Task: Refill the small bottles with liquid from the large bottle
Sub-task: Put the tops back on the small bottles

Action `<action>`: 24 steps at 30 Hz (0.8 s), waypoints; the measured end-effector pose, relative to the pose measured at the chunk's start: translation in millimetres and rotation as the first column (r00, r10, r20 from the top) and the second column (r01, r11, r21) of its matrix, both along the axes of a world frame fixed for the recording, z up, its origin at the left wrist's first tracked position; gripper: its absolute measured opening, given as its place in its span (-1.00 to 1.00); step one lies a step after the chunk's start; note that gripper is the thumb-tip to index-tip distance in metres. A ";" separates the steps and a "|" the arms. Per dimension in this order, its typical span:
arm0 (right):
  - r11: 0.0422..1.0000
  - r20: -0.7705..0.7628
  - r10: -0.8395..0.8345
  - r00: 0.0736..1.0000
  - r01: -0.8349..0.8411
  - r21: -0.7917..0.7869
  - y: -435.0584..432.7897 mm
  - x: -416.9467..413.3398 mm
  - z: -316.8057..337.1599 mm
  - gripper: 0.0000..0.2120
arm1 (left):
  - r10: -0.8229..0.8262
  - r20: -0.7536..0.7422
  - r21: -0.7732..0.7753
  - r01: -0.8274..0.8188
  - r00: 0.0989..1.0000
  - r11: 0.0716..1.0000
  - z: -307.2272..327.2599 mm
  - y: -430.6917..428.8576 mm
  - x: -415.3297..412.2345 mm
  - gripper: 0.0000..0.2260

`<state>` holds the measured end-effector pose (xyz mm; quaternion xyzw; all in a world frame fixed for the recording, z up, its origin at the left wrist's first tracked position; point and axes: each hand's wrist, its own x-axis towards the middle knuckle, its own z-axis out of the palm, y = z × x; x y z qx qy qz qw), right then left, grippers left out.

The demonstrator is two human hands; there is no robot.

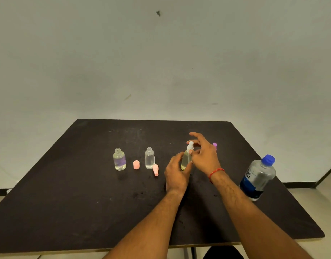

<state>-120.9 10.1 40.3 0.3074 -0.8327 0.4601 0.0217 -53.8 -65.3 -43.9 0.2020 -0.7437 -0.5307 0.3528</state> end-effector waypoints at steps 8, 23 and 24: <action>0.993 0.001 -0.118 0.993 0.118 -0.030 -5.5 5.9 0.4 -0.49 | 0.018 -0.003 -0.009 -0.018 1.000 1.000 2.0 -0.1 0.7 -0.69; 0.989 0.023 -0.086 0.996 0.088 -0.115 -4.9 8.8 -6.4 -0.47 | 0.022 -0.017 0.005 -0.021 1.000 1.000 -1.7 -0.8 -0.5 -0.67; 0.989 0.034 -0.054 0.998 0.058 -0.133 -4.0 8.1 -7.5 -0.48 | 0.019 -0.014 -0.004 -0.019 1.000 1.000 -1.3 -0.9 -0.1 -0.68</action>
